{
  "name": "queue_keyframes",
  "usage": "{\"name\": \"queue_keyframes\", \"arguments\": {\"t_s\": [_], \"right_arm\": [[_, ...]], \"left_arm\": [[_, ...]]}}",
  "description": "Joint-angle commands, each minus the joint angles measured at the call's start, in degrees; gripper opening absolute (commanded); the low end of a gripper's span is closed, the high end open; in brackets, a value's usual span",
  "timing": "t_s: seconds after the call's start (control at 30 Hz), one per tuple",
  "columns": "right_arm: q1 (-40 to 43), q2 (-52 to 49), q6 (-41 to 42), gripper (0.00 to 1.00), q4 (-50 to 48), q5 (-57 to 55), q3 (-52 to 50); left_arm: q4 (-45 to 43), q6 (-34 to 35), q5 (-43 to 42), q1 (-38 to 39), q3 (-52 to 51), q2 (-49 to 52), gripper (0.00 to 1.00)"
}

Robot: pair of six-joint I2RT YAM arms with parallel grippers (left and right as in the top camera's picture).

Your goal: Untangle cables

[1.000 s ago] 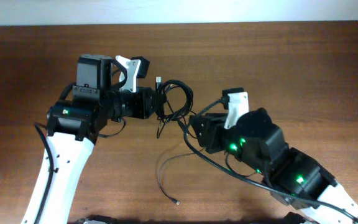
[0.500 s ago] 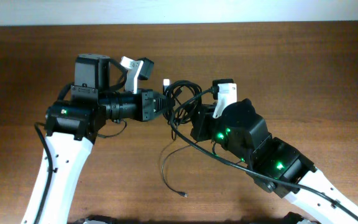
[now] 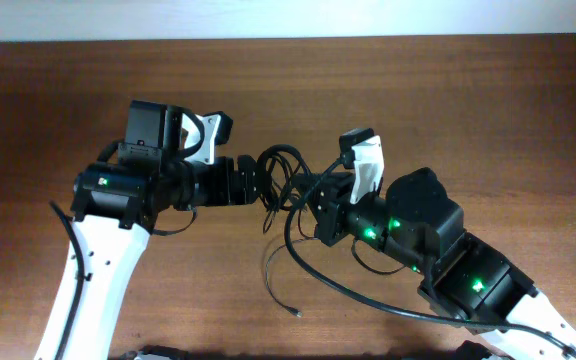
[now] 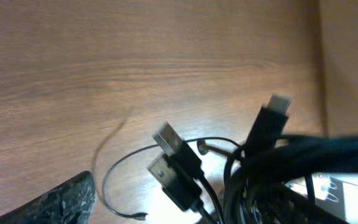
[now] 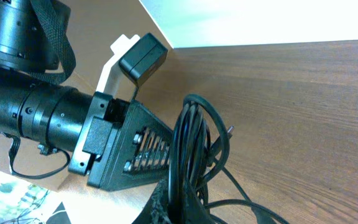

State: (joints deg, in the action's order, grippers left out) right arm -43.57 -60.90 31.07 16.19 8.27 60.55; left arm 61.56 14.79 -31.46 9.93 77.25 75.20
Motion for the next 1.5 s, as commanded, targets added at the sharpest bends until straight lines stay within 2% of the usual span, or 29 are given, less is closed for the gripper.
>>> {"name": "queue_keyframes", "arguments": {"t_s": [0.0,0.03,0.07,0.13,0.23,0.33,0.4,0.43,0.47,0.5,0.6,0.7,0.8,0.83,0.93,1.17,1.2,1.23,1.27,1.33,1.37,1.47], "right_arm": [[0.20,1.31,-0.76,0.04,-1.66,-1.79,0.50],[0.20,1.33,-0.63,0.04,-1.95,-1.42,0.52],[0.20,1.33,-0.63,0.04,-2.10,0.07,0.52],[0.20,1.36,-0.90,0.04,0.76,6.27,0.50],[0.22,1.36,-3.30,0.04,13.03,7.82,0.52],[0.26,2.60,-9.11,0.04,18.67,7.21,0.52],[1.86,3.28,-6.43,0.04,19.63,4.04,0.52],[1.99,3.28,-5.75,0.14,18.40,4.37,0.52],[1.99,3.28,-5.75,0.31,17.51,3.65,0.52],[1.97,3.19,-5.46,0.36,16.11,3.91,0.52],[1.97,-1.60,7.52,0.44,15.21,4.61,0.50],[1.99,-9.29,17.27,0.39,11.87,4.96,0.50],[1.99,-13.79,17.92,0.39,4.22,5.01,0.50],[2.05,-14.80,21.18,0.40,4.04,4.74,0.50],[3.58,-16.09,21.53,0.39,-1.64,3.96,0.50],[5.60,-19.87,20.15,0.36,-5.07,1.25,0.50],[7.39,-19.71,19.98,0.26,-2.69,1.40,0.50],[8.70,-19.71,19.74,0.04,0.17,1.31,0.50],[10.38,-19.69,19.02,0.04,2.03,2.95,0.50],[11.56,-18.60,17.18,0.04,-1.11,10.47,0.52],[12.31,-16.37,14.12,0.04,-8.92,23.71,0.52],[16.52,-14.64,13.94,0.04,-33.05,42.03,0.52]], "left_arm": [[0.07,-0.07,-6.58,-0.37,0.52,-0.70,0.31],[0.24,-0.07,-3.63,-0.37,0.52,-0.70,0.04],[0.24,-0.07,-1.14,-0.37,0.52,-0.70,0.00],[-0.11,-0.04,12.07,-0.37,0.52,-0.70,0.00],[-1.40,-0.07,20.52,-0.37,0.52,-0.70,0.00],[-2.78,1.66,27.61,-0.37,0.52,-0.70,0.00],[-2.80,14.01,27.89,-0.35,0.52,-0.70,0.00],[-3.41,17.86,24.26,-0.35,0.52,-0.70,0.00],[-4.57,17.84,18.36,-0.35,0.52,-0.70,0.00],[-5.07,18.38,14.29,-0.35,0.52,-0.70,0.00],[-6.91,22.14,6.51,-0.37,0.52,-0.70,0.00],[-8.17,22.99,4.17,-0.37,0.52,-0.70,0.00],[-8.85,22.97,3.10,-0.37,0.52,-0.70,0.00],[-9.55,22.95,2.25,-0.35,0.52,-0.70,0.00],[-9.70,22.95,0.87,-0.35,0.52,-0.70,0.00],[-10.54,22.91,-7.06,-0.33,0.52,-0.70,0.00],[-10.54,22.93,-7.17,-1.27,0.52,-0.72,0.00],[-10.56,22.93,-7.17,-1.79,0.52,-0.72,0.00],[-11.10,22.88,-7.08,-1.86,0.52,-0.72,0.00],[-12.22,20.92,-5.07,-1.86,0.52,-0.70,0.00],[-12.02,17.20,-0.26,-1.64,0.52,-0.70,0.00],[-11.80,16.22,3.17,1.09,-0.72,-0.63,0.00]]}}
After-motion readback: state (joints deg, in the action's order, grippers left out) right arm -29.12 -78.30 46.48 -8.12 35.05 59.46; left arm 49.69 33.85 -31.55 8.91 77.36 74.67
